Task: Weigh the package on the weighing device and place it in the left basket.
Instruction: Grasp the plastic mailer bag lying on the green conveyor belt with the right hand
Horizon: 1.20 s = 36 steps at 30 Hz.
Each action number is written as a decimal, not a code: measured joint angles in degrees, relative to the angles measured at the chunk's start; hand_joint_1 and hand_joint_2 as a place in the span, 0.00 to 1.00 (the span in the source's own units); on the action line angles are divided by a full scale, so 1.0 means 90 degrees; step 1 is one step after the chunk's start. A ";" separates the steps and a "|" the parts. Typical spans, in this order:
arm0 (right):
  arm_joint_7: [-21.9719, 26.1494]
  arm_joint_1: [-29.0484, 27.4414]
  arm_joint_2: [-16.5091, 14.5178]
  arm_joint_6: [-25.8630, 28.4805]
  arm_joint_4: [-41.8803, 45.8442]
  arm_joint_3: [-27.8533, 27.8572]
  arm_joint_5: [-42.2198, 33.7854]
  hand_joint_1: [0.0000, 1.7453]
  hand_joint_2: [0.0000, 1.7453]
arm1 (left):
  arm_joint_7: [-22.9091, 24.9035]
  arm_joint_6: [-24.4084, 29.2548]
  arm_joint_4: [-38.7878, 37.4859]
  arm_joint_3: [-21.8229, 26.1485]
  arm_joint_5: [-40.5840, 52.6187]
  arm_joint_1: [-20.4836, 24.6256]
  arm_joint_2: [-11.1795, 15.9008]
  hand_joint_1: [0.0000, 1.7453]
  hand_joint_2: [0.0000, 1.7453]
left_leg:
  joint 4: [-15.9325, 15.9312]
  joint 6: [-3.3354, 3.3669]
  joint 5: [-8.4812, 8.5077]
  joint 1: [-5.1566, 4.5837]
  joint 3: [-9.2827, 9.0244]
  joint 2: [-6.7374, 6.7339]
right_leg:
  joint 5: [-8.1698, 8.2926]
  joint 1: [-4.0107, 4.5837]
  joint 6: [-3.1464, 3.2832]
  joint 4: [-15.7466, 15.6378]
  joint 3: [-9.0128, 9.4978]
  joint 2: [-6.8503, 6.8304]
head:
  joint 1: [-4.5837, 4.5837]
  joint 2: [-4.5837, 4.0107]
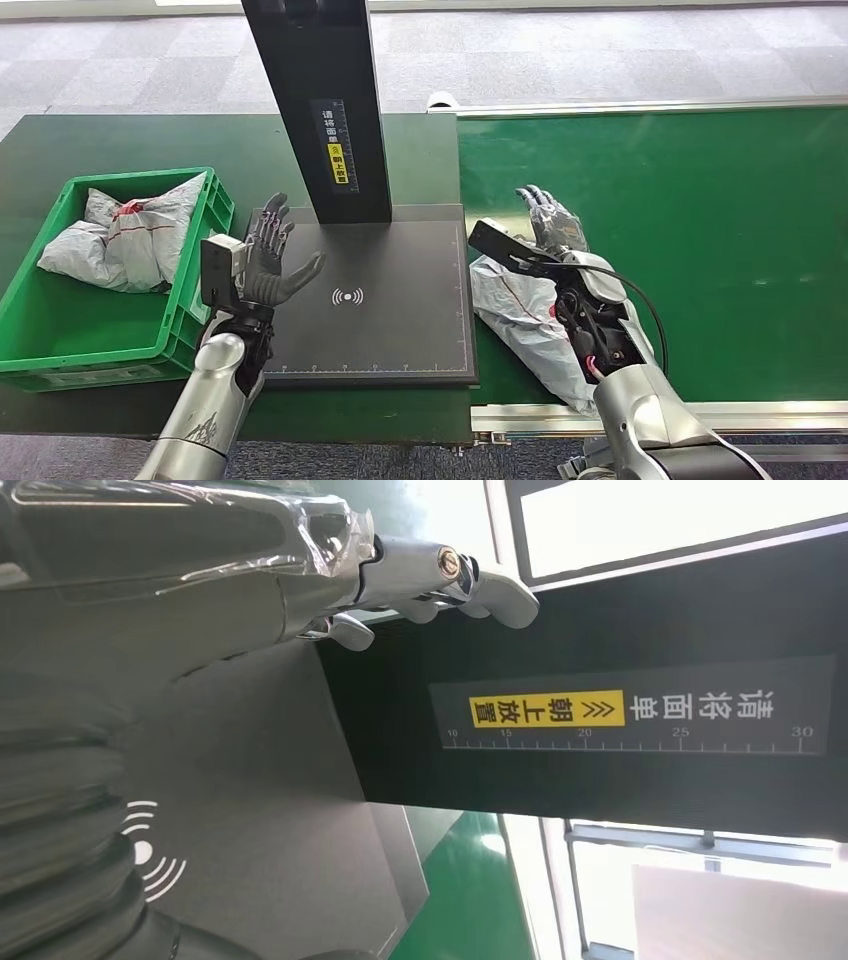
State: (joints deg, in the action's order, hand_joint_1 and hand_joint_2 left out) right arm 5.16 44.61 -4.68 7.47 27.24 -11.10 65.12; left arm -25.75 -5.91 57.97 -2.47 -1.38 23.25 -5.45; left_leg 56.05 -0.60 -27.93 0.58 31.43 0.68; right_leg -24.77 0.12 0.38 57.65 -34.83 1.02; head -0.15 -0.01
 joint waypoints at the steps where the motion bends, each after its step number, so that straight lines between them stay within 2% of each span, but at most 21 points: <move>1: -0.0001 -0.0003 0.0000 0.0025 0.0013 -0.0001 0.0007 0.00 1.00 | 0.0000 0.0001 0.0006 0.0000 0.0000 -0.0004 0.0001 0.00 1.00 | 0.0000 0.0000 0.0000 0.0000 0.0000 0.0000 | 0.0000 0.0000 0.0000 0.0000 0.0000 0.0000 | 0.0000 0.0000; 4: -0.0109 -0.0043 0.0019 0.0191 0.0130 -0.0039 0.0124 0.00 1.00 | 0.0000 0.0003 0.0016 0.0001 0.0001 -0.0018 0.0005 0.00 1.00 | 0.0000 0.0000 0.0000 0.0000 0.0000 0.0000 | 0.0000 0.0000 0.0000 0.0000 -0.0002 0.0000 | -0.0001 0.0001; 6: -0.0431 -0.0066 0.0118 0.0054 0.0258 -0.0146 0.0327 0.00 1.00 | -0.0001 0.0001 0.0017 0.0003 0.0000 -0.0021 0.0007 0.00 1.00 | 0.0000 0.0000 0.0000 0.0000 0.0000 0.0000 | 0.0000 0.0000 0.0000 0.0000 -0.0002 0.0000 | -0.0001 0.0001; 10: -0.1122 -0.0057 0.0548 -0.1042 0.0271 -0.0480 0.0718 0.00 1.00 | -0.0021 -0.0008 -0.0046 0.0010 -0.0001 -0.0001 0.0016 0.00 1.00 | 0.0001 0.0001 0.0000 -0.0003 0.0000 0.0010 | 0.0000 -0.0003 0.0000 -0.0002 0.0002 -0.0010 | 0.0001 0.0000; 13: -0.1225 -0.0052 0.0897 -0.2114 0.0024 -0.0731 0.0911 0.00 1.00 | -0.0066 -0.0007 -0.0237 0.0017 0.0002 0.0143 0.0016 0.00 1.00 | 0.0004 0.0001 0.0000 -0.0004 0.0000 0.0016 | 0.0001 -0.0006 -0.0003 -0.0003 0.0003 -0.0015 | 0.0001 0.0000; 15: -0.1241 -0.0075 0.1116 -0.2537 -0.0170 -0.0959 0.1058 0.00 1.00 | -0.0122 0.0005 -0.0436 0.0017 0.0007 0.0301 0.0013 0.00 1.00 | 0.0005 0.0002 0.0000 -0.0005 0.0001 0.0020 | 0.0003 -0.0008 -0.0005 -0.0002 0.0003 -0.0015 | 0.0001 0.0001; 20: -0.1202 -0.0098 0.1475 -0.2722 -0.0450 -0.1365 0.1144 0.00 1.00 | -0.0200 0.0013 -0.0763 0.0017 0.0010 0.0521 0.0004 0.00 1.00 | 0.0004 0.0002 0.0000 -0.0003 0.0001 0.0019 | 0.0003 -0.0005 -0.0005 -0.0002 0.0001 -0.0013 | -0.0001 0.0000; 26: -0.1167 -0.0085 0.1619 -0.2810 -0.0585 -0.1577 0.1175 0.00 1.00 | -0.0220 0.0013 -0.0944 0.0015 0.0010 0.0605 -0.0011 0.00 1.00 | 0.0003 0.0001 0.0000 -0.0002 0.0000 0.0017 | 0.0003 -0.0003 -0.0005 -0.0002 0.0001 -0.0014 | 0.0000 0.0001; 35: -0.0574 -0.0140 0.1990 -0.3183 -0.0673 -0.2170 0.1310 0.00 1.00 | -0.0236 0.0057 -0.0974 0.0015 0.0003 0.0596 -0.0019 0.00 1.00 | 0.0003 0.0004 0.0000 -0.0005 0.0004 0.0017 | 0.0003 -0.0008 -0.0005 -0.0002 0.0001 -0.0015 | 0.0000 0.0001; 36: -0.0546 -0.0154 0.1999 -0.3196 -0.0678 -0.2221 0.1288 0.25 1.00 | -0.0236 0.0062 -0.0973 0.0015 -0.0002 0.0588 -0.0019 0.00 1.00 | 0.0003 0.0004 0.0000 -0.0005 0.0003 0.0017 | 0.0003 -0.0008 -0.0005 -0.0003 0.0001 -0.0015 | -0.0001 0.0001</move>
State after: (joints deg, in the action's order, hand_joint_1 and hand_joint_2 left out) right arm 0.24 43.22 13.32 -21.29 21.14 -31.09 76.71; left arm -27.87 -5.36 49.21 -2.34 -1.40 28.55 -5.62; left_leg 56.08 -0.57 -27.93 0.54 31.46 0.83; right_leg -24.74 0.05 0.33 57.62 -34.82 0.88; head -0.16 0.00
